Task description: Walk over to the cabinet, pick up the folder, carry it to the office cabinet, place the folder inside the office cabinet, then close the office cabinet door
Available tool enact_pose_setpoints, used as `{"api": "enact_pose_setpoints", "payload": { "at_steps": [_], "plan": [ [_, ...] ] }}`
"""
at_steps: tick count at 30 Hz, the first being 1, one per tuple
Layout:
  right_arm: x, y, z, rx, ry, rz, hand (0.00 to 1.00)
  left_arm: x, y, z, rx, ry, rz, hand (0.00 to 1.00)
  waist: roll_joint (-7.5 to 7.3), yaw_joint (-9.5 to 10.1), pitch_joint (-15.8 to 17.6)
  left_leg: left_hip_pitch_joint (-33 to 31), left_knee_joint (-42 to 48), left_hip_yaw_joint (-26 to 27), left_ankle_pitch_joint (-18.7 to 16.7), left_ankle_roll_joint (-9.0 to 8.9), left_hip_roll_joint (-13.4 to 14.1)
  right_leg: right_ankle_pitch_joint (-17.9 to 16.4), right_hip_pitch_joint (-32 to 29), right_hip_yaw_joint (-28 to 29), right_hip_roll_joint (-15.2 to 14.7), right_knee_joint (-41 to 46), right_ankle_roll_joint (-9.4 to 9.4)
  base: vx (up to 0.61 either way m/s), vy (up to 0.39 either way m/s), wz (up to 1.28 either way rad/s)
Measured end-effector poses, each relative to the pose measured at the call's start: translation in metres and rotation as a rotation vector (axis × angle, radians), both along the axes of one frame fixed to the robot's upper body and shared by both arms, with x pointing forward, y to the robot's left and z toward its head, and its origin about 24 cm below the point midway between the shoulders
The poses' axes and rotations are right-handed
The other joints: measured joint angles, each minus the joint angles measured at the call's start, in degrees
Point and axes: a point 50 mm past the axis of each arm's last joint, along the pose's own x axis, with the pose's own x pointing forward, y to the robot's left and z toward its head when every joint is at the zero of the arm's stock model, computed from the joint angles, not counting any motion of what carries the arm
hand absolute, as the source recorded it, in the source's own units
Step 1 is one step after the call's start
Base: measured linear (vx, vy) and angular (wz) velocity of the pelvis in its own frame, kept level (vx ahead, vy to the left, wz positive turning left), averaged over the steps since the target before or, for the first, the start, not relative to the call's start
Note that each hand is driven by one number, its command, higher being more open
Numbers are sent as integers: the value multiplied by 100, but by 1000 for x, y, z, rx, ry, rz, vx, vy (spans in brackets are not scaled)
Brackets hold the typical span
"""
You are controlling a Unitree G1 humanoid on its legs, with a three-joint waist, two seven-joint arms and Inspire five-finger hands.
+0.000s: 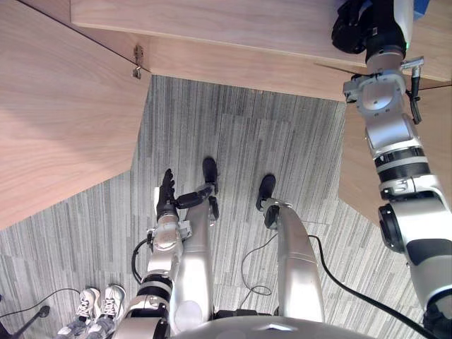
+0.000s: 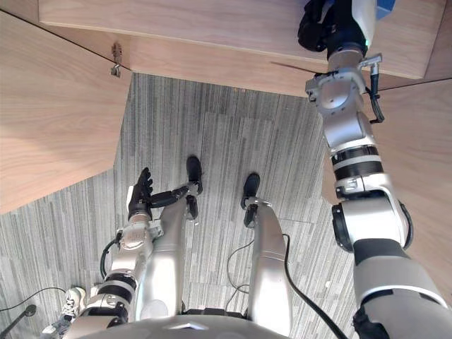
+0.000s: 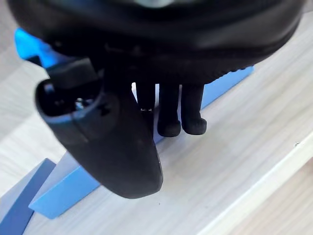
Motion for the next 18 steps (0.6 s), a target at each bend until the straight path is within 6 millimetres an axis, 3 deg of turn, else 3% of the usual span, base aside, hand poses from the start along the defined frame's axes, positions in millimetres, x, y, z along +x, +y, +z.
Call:
{"api": "enact_pose_setpoints", "payload": {
  "at_steps": [12, 18],
  "plan": [
    [-1, -24, 24, 131, -46, -67, 0, 0, -13, -2, -36, 4, -4, 100, 62, -73, -10, 219, -216, 16, 112, 11, -50, 128, 207, -15, -25, -215, 23, 2, -1, 0],
    [-19, -18, 9, 185, -118, 21, 0, -3, -15, -6, -46, 25, -14, 100, 62, -108, -10, 451, -161, 61, 64, 17, -19, 139, 465, 6, -7, -253, 38, 5, -2, -4]
  ]
}}
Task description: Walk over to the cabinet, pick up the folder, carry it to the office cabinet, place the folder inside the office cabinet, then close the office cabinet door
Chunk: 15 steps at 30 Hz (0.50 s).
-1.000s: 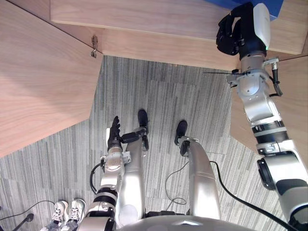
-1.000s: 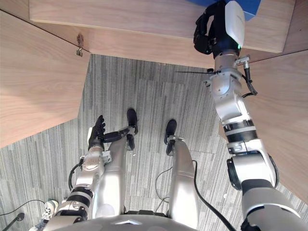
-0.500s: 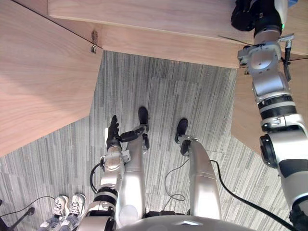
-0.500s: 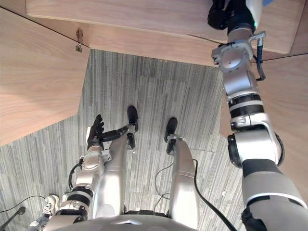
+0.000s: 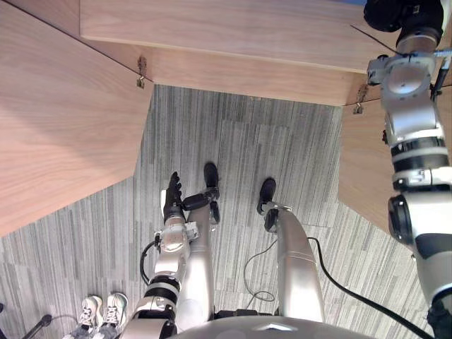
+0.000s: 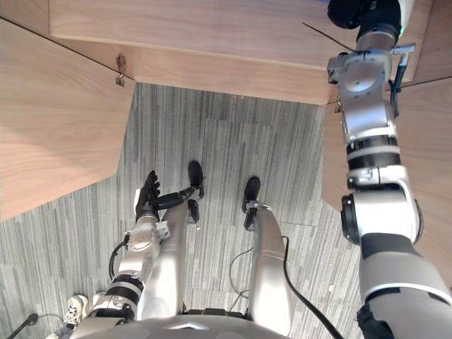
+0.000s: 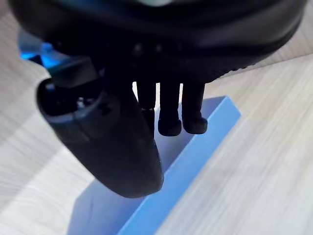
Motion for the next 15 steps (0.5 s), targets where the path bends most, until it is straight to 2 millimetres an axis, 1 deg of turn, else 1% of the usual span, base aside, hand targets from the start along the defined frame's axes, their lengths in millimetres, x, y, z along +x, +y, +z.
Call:
{"api": "enact_pose_setpoints", "payload": {
  "at_steps": [2, 3, 4, 5, 6, 7, 9, 10, 11, 12, 13, 15],
  "plan": [
    [-15, 14, -31, 40, -22, 102, 0, -2, 0, -3, -2, 21, -8, 100, -1, -3, 0, 228, 68, 73, -94, 17, 56, -2, 225, 59, 40, -19, 2, 17, 0, -17],
    [-19, 18, -41, 47, -14, 124, 0, -3, 0, -4, -3, 27, -13, 100, -2, -10, -1, 310, 69, 94, -110, 21, 62, -2, 294, 74, 43, -28, 3, 31, 3, -20],
    [-28, 26, -74, 71, 33, 173, 0, -6, 0, -7, -5, 44, -19, 100, -3, -25, -1, 562, 72, 140, -177, 22, 89, -4, 548, 115, 71, -89, 6, 34, 3, -17],
    [-32, 29, -88, 86, 63, 190, 0, -8, 1, -9, -5, 50, -21, 100, -5, -32, -3, 673, 72, 154, -204, 20, 100, -6, 657, 130, 85, -113, 9, 48, -1, -23],
    [-44, 35, -123, 121, 148, 224, 0, -13, 2, -13, -5, 66, -27, 100, -5, -41, -14, 960, 65, 201, -263, 20, 129, -12, 951, 158, 111, -185, 17, 46, -6, -17],
    [-49, 38, -136, 132, 185, 243, 0, -16, 3, -15, -3, 74, -30, 100, -7, -47, -21, 1068, 58, 221, -288, 19, 138, -18, 1051, 170, 120, -214, 21, 40, -12, -17],
    [-65, 47, -172, 149, 297, 308, 0, -24, 5, -21, 9, 102, -44, 100, -4, -89, -61, 1369, -11, 272, -353, 12, 144, -36, 1339, 180, 127, -321, 42, 21, -10, -12],
    [-78, 54, -194, 170, 370, 347, 0, -29, 6, -26, 14, 125, -53, 100, -10, -114, -127, 1541, -71, 297, -363, 9, 142, -38, 1502, 187, 129, -384, 45, 31, -8, -8],
    [-87, 60, -210, 196, 423, 376, 0, -34, 7, -29, 16, 143, -55, 100, -22, -141, -198, 1667, -135, 310, -367, 9, 141, -39, 1632, 187, 137, -456, 49, 60, -16, -6],
    [-100, 68, -232, 248, 495, 402, 0, -41, 8, -36, 12, 172, -56, 100, -56, -155, -332, 1852, -252, 349, -361, 1, 139, -37, 1800, 188, 143, -565, 52, 72, -19, -5],
    [-106, 72, -242, 274, 529, 412, 0, -45, 9, -39, 9, 191, -57, 100, -70, -157, -396, 1961, -317, 373, -358, -6, 136, -35, 1889, 197, 146, -624, 54, 107, -24, -9],
    [-132, 83, -275, 343, 659, 449, 0, -64, 11, -54, 2, 275, -57, 100, -108, -174, -633, 2462, -630, 438, -338, -46, 117, -1, 2367, 244, 183, -961, 84, 140, -17, -10]
  ]
}}
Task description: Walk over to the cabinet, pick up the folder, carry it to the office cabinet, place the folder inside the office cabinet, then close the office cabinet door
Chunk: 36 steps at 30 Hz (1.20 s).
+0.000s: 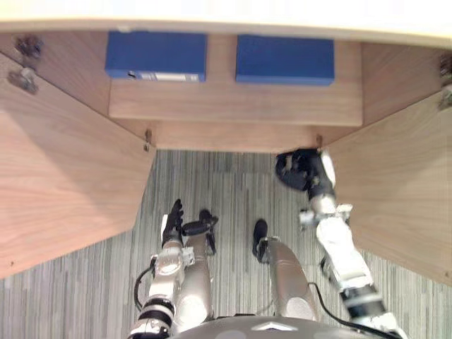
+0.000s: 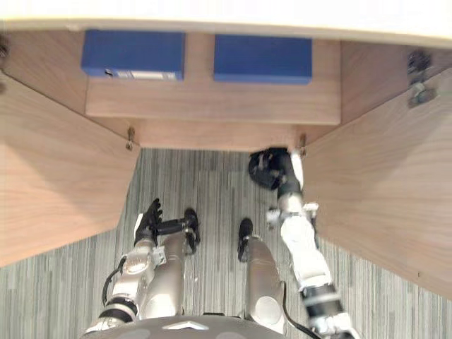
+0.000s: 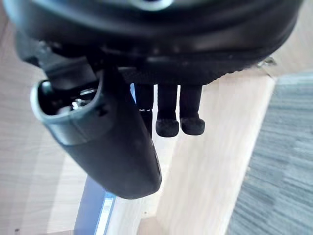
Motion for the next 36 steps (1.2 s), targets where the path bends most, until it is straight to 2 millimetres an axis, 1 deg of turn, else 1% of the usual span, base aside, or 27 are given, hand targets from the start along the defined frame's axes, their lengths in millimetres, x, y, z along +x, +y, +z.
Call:
{"api": "enact_pose_setpoints", "payload": {
  "at_steps": [1, 2, 3, 4, 5, 6, 8, 9, 11, 14, 15, 16, 21, 23, 28, 30, 34, 36],
  "plan": [
    [-6, 2, -9, 11, 38, 5, 0, -7, 1, -5, 0, 27, 1, 100, -4, -11, -126, 90, -99, 9, 17, -23, -9, 26, 94, 4, 10, -113, 3, 183, -2, -4],
    [-16, 4, -27, 25, 108, 5, 0, -18, 4, -14, 2, 81, 2, 100, -15, -42, -342, 283, -302, 9, 73, -76, -35, 98, 307, -2, 27, -372, 26, 207, 0, 0],
    [-23, 3, -46, 30, 189, -1, 0, -27, 5, -21, 12, 128, -6, 100, -19, -82, -472, 532, -537, 12, 136, -101, -66, 182, 569, -8, 43, -657, 38, 206, -1, 2],
    [-26, 3, -55, 32, 232, -5, 0, -31, 6, -24, 14, 147, -7, 100, -18, -107, -530, 644, -666, 16, 175, -110, -84, 233, 695, -13, 52, -807, 49, 184, -2, 2],
    [-34, 0, -72, 24, 312, -19, 0, -37, 6, -28, 20, 179, -13, 100, -3, -146, -641, 844, -914, 20, 256, -120, -122, 343, 925, -23, 66, -1092, 66, 168, 10, 3],
    [-37, -1, -80, 11, 345, -26, 0, -39, 6, -30, 22, 191, -17, 100, 9, -154, -682, 934, -1023, 22, 292, -129, -141, 394, 1028, -27, 68, -1222, 72, 183, 27, 1],
    [-50, -8, -104, -29, 469, -45, 0, -47, 7, -36, 22, 232, -15, 100, 37, -158, -743, 1367, -1449, 112, 422, -125, -215, 557, 1421, 13, 65, -1641, 113, 133, 40, -9],
    [-54, -9, -109, -38, 496, -48, 0, -50, 8, -38, 24, 248, -15, 100, 49, -160, -772, 1459, -1532, 129, 442, -125, -230, 585, 1506, 24, 64, -1716, 115, 90, 31, -15],
    [-68, -13, -126, -50, 589, -69, 0, -60, 13, -44, 42, 300, -7, 100, 73, -194, -846, 1835, -1809, 174, 504, -139, -275, 658, 1834, 56, 61, -1946, 147, 70, 17, -10],
    [-82, -16, -140, -62, 674, -78, 0, -68, 19, -47, 56, 336, 2, 100, 63, -201, -960, 2168, -2108, 239, 606, -165, -330, 695, 2058, 90, 67, -2066, 133, 36, 3, -10],
    [-86, -17, -144, -76, 700, -77, 100, -71, 19, -49, 62, 349, -5, 100, 68, -201, -1028, 2220, -2206, 257, 655, -161, -342, 718, 2073, 110, 70, -2103, 121, 0, 6, -8],
    [-90, -18, -148, -74, 724, -86, 100, -73, 18, -50, 63, 361, -11, 100, 77, -202, -1089, 2256, -2298, 265, 713, -151, -358, 755, 2085, 132, 71, -2158, 121, -18, 7, -9],
    [-110, -30, -164, -66, 855, -186, 100, -85, 16, -57, 52, 424, -35, 100, 66, -218, -1108, 2609, -2803, 275, 1000, -104, -461, 908, 2249, 175, 48, -2353, 138, -80, 20, -4],
    [-112, -32, -166, -48, 869, -221, 100, -88, 16, -58, 50, 438, -30, 100, 65, -229, -1108, 2680, -3028, 274, 1133, -93, -498, 959, 2229, 180, 41, -2394, 158, -115, 38, 0],
    [-114, -36, -169, -23, 897, -265, 100, -88, 17, -58, 63, 441, -44, 100, 42, -250, -1123, 2694, -3071, 266, 1145, -86, -608, 1022, 2254, 210, -22, -2488, 224, -100, 51, -2],
    [-118, -38, -172, 26, 919, -319, 100, -88, 17, -58, 65, 445, -47, 100, 41, -251, -1148, 2694, -3076, 266, 1124, -55, -662, 1059, 2286, 218, -72, -2562, 274, -35, 56, -1],
    [-123, -43, -174, 75, 944, -391, 100, -91, 18, -60, 62, 464, -31, 100, 28, -256, -1203, 2757, -3076, 270, 1060, 18, -730, 1076, 2392, 229, -138, -2647, 307, 16, 31, 0],
    [-125, -44, -175, 98, 950, -420, 100, -92, 20, -61, 63, 470, -24, 100, 20, -268, -1221, 2774, -3074, 275, 1018, 25, -771, 1099, 2435, 233, -163, -2708, 319, 53, 42, -2]
  ]
}}
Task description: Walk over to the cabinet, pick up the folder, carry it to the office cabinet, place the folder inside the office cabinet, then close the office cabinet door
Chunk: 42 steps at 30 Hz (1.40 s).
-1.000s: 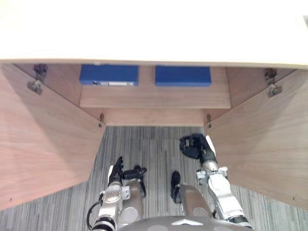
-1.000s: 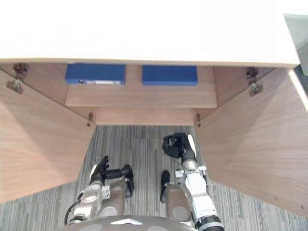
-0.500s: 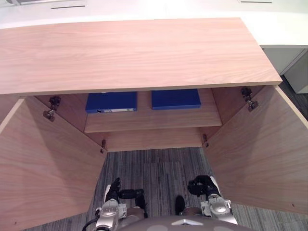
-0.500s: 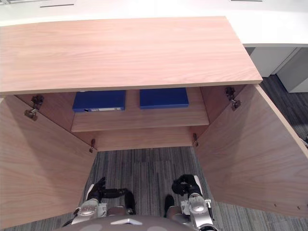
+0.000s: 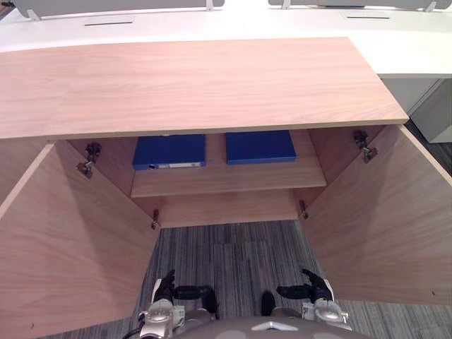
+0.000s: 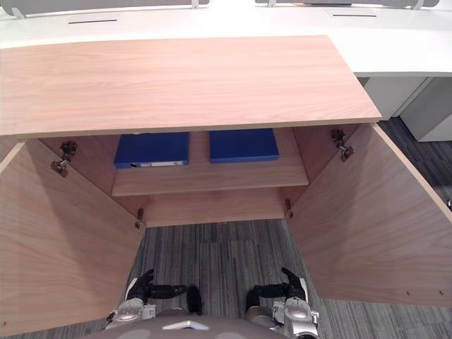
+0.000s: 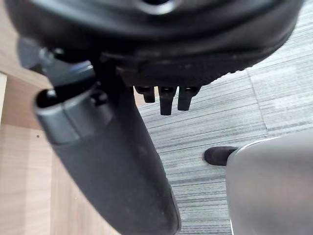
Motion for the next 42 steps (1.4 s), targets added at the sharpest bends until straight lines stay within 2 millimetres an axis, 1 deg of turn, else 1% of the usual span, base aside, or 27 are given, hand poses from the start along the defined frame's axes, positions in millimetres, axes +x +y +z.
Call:
{"api": "enact_pose_setpoints", "payload": {
  "at_steps": [3, 7, 10, 14, 16, 18, 19, 20, 21, 23, 24, 26, 27, 28, 30, 31, 32, 35, 36, 37, 39, 40, 42],
  "plan": [
    [-2, -1, -1, 11, 7, -43, 100, 0, 1, 0, 3, 2, 2, 100, -14, -13, -14, 16, 27, 63, -17, 38, -21, 7, 12, 87, -6, -49, 7, 64, 10, -13],
    [0, -4, -1, 46, -17, -149, 100, -1, 1, 0, 4, 6, 0, 100, -13, -24, -14, 126, 29, 218, -83, 13, 1, 10, 16, 317, 27, -85, 3, 45, -7, -31],
    [-4, -9, -1, 69, -25, -239, 100, -2, 1, -1, 3, 19, 1, 100, -9, -68, -17, 245, 30, 418, -164, -31, 41, 20, 14, 557, 72, -84, -14, 6, -12, -43],
    [-11, -18, -1, 89, -37, -379, 100, -3, 2, -2, 4, 35, 2, 100, -13, -136, -21, 431, 30, 862, -280, -84, 118, 87, -35, 997, 173, -81, -68, -28, 1, -59],
    [-16, -24, 0, 89, -53, -453, 100, -3, 3, -2, 7, 37, 2, 100, -9, -210, -47, 451, 31, 1090, -323, -114, 147, 138, -130, 1237, 226, -84, -65, -41, -6, -71],
    [-23, -36, 4, 80, -94, -570, 100, -1, 4, -1, 13, 32, 4, 100, 11, -266, -64, 467, 32, 1423, -409, -193, 172, 213, -289, 1579, 294, -81, -64, -47, -15, -76],
    [-25, -40, 5, 80, -108, -609, 100, 0, 4, -1, 14, 30, 4, 100, 15, -287, -62, 484, 39, 1493, -425, -203, 178, 229, -303, 1664, 311, -83, -63, -45, -26, -75],
    [-31, -49, 9, 64, -137, -692, 100, 0, 4, -1, 18, 29, 8, 100, 17, -363, -63, 527, 112, 1664, -483, -178, 209, 241, -313, 1829, 344, -79, -66, -27, -28, -49],
    [-32, -51, 10, 58, -145, -705, 100, 0, 4, -1, 19, 29, 9, 100, 18, -379, -64, 537, 132, 1694, -504, -186, 216, 241, -313, 1858, 350, -76, -66, -15, -35, -58],
    [-38, -66, 19, 13, -205, -796, 100, 0, 4, -1, 21, 29, 11, 100, 58, -486, -86, 591, 285, 1947, -648, -221, 268, 243, -336, 2106, 403, -51, -65, 5, -27, -54],
    [-37, -70, 22, 4, -227, -817, 100, 0, 3, -1, 21, 27, 11, 100, 72, -527, -95, 589, 325, 2002, -683, -226, 281, 243, -354, 2156, 414, -41, -64, 8, -24, -55],
    [-35, -85, 33, -49, -291, -871, 100, 4, 1, 0, 11, 9, 25, 100, 140, -582, -103, 582, 454, 2213, -789, -242, 315, 251, -439, 2352, 458, -5, -53, 12, -31, -48],
    [-34, -88, 36, -61, -307, -881, 100, 6, 0, 1, 8, -2, 30, 100, 155, -595, -98, 582, 480, 2233, -809, -245, 322, 253, -449, 2387, 464, -2, -51, 14, -43, -37],
    [-31, -96, 44, -89, -349, -901, 100, 11, -3, 3, 2, -28, 36, 100, 204, -624, -110, 573, 523, 2275, -847, -252, 338, 254, -481, 2452, 484, 20, -49, 8, -35, -28],
    [-21, -103, 54, -107, -405, -895, 100, 14, -5, 5, -1, -43, 36, 100, 250, -652, -97, 574, 574, 2358, -881, -253, 358, 254, -527, 2525, 516, 68, -49, 3, -30, -27],
    [-14, -106, 60, -114, -441, -886, 100, 14, -5, 5, -2, -48, 35, 100, 280, -686, -92, 567, 576, 2371, -883, -252, 359, 255, -567, 2564, 531, 96, -47, -16, -42, -27],
    [-1, -111, 67, -118, -487, -871, 100, 16, -6, 6, -4, -54, 33, 100, 309, -719, -92, 527, 593, 2388, -885, -252, 358, 262, -645, 2625, 549, 136, -37, -21, -43, -25],
    [27, -127, 88, -136, -591, -823, 100, 18, -10, 6, -12, -67, 22, 100, 389, -734, -29, 454, 689, 2387, -921, -250, 359, 316, -726, 2729, 551, 129, 11, -40, -48, -19],
    [39, -133, 97, -149, -628, -775, 100, 16, -11, 6, -14, -60, 13, 100, 422, -732, -2, 445, 721, 2387, -942, -259, 358, 350, -733, 2779, 551, 98, 36, -45, -36, -19],
    [46, -136, 103, -156, -647, -742, 100, 14, -11, 5, -12, -57, 4, 100, 425, -731, 25, 439, 744, 2387, -951, -257, 358, 371, -735, 2805, 550, 71, 48, -55, -33, -20],
    [72, -143, 124, -189, -709, -591, 100, 10, -10, 4, -14, -46, -20, 100, 445, -720, 92, 375, 779, 2387, -959, -253, 349, 480, -754, 2854, 521, -101, 63, -66, -30, -14],
    [78, -144, 129, -199, -720, -555, 100, 9, -9, 4, -13, -44, -23, 100, 447, -718, 103, 365, 788, 2387, -958, -253, 350, 505, -752, 2858, 515, -140, 65, -54, -32, -9],
    [97, -145, 144, -223, -760, -441, 100, 2, -8, 2, -6, -28, -44, 100, 432, -712, 143, 336, 823, 2372, -953, -252, 366, 575, -702, 2835, 484, -324, 54, -27, -43, -4]
  ]
}}
